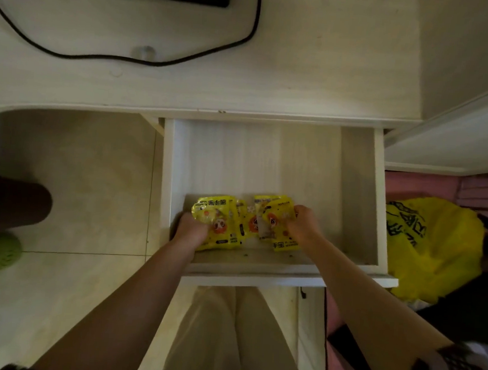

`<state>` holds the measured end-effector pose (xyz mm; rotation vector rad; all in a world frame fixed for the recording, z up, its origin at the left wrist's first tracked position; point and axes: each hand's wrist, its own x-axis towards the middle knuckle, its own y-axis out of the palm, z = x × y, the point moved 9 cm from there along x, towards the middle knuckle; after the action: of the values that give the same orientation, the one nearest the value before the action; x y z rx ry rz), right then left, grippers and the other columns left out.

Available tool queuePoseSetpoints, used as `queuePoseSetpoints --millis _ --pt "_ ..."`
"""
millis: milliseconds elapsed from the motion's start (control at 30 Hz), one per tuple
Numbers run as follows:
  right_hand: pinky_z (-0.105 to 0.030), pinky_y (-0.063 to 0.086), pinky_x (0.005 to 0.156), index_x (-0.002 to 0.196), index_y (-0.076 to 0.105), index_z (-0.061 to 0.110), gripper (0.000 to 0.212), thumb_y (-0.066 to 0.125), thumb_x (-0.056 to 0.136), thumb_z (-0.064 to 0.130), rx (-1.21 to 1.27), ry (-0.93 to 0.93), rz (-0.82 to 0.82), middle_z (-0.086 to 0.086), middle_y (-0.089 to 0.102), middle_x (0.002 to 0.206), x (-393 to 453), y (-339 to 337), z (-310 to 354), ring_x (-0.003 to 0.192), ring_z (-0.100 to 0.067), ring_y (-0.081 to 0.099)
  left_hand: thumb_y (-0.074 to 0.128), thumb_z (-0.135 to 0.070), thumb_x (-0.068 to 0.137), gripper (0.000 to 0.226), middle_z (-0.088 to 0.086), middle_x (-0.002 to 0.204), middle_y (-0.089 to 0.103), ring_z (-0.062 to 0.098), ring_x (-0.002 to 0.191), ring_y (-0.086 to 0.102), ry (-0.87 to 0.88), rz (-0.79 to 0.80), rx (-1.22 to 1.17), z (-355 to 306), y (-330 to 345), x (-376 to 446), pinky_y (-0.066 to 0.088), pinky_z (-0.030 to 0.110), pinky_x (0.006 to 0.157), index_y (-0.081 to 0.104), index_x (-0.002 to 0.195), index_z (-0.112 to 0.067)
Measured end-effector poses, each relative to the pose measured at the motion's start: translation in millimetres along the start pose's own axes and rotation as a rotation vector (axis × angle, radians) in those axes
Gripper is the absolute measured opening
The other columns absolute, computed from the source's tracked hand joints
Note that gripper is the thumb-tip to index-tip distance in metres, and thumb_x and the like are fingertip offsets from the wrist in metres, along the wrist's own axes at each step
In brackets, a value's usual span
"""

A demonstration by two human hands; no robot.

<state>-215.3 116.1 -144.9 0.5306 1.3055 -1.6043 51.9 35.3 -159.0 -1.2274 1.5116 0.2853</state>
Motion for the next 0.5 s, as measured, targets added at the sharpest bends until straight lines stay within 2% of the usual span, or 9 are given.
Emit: queuePoseSetpoints --millis 67,167,233,300,367,433,500 --pt "-0.041 0.057 0.080 0.108 0.062 0.006 0.022 0.058 0.090 0.018 -0.009 0.025 0.002 -0.012 0.070 0.096 1.6 -2.9 -6.6 0.090 -0.027 0.067 0.056 -0.007 0.086 0.017 0.008 0.093 0.064 0.024 0.081 0.060 0.018 -0.016 0.100 -1.4 -3.9 -2.9 0.049 0.032 0.071 0.062 0.101 -0.014" --pt "-0.031 0.051 0.082 0.126 0.051 0.002 0.036 0.054 0.090 0.008 -0.021 0.052 0.016 -0.014 0.064 0.114 -13.2 -12.4 -7.8 0.105 -0.028 0.062 0.054 -0.006 0.088 0.026 0.009 0.096 0.065 0.017 0.073 0.059 0.071 -0.012 0.188 -7.9 -8.0 -13.5 0.047 0.026 0.058 0.061 0.112 -0.012" --pt "-0.031 0.046 0.080 0.138 0.040 0.003 0.048 0.051 0.091 0.006 -0.043 0.052 0.024 -0.016 0.057 0.126 -25.1 -19.2 -9.2 0.108 -0.027 0.058 0.055 -0.005 0.089 0.031 0.008 0.093 0.063 0.012 0.067 0.054 0.092 -0.029 0.230 -12.4 -12.3 -24.2 0.041 0.024 0.052 0.054 0.121 -0.005" --pt "-0.030 0.047 0.076 0.141 0.037 0.004 0.050 0.051 0.093 0.011 -0.051 0.017 0.026 -0.016 0.058 0.125 -39.0 -26.1 -6.1 0.098 -0.023 0.058 0.056 -0.004 0.089 0.038 0.009 0.098 0.062 0.012 0.069 0.052 0.146 -0.032 0.256 -21.1 -15.9 -37.7 0.040 0.023 0.056 0.049 0.126 -0.002" --pt "-0.027 0.046 0.065 0.140 0.039 0.006 0.049 0.049 0.092 0.012 -0.056 -0.023 0.013 -0.015 0.061 0.116 -52.4 -33.0 -2.3 0.083 -0.020 0.057 0.057 -0.001 0.087 0.031 0.010 0.107 0.065 0.016 0.078 0.058 0.240 -0.034 0.256 -32.2 -20.3 -52.8 0.042 0.023 0.063 0.058 0.117 -0.006" --pt "-0.026 0.046 0.060 0.138 0.042 0.010 0.047 0.047 0.091 0.011 -0.066 -0.068 -0.004 -0.015 0.062 0.115 -67.6 -38.3 2.8 0.083 -0.023 0.059 0.056 -0.001 0.086 0.030 0.008 0.114 0.065 0.021 0.097 0.061 0.316 -0.062 0.233 -40.8 -29.8 -71.5 0.044 0.025 0.077 0.061 0.116 -0.008" --pt "-0.025 0.046 0.058 0.135 0.045 0.013 0.043 0.044 0.092 0.012 -0.102 -0.129 -0.030 -0.013 0.061 0.117 -86.2 -42.8 11.2 0.083 -0.024 0.060 0.056 -0.004 0.088 0.029 0.006 0.112 0.067 0.023 0.104 0.062 0.383 -0.116 0.219 -46.4 -43.1 -91.7 0.043 0.024 0.081 0.061 0.116 -0.010"
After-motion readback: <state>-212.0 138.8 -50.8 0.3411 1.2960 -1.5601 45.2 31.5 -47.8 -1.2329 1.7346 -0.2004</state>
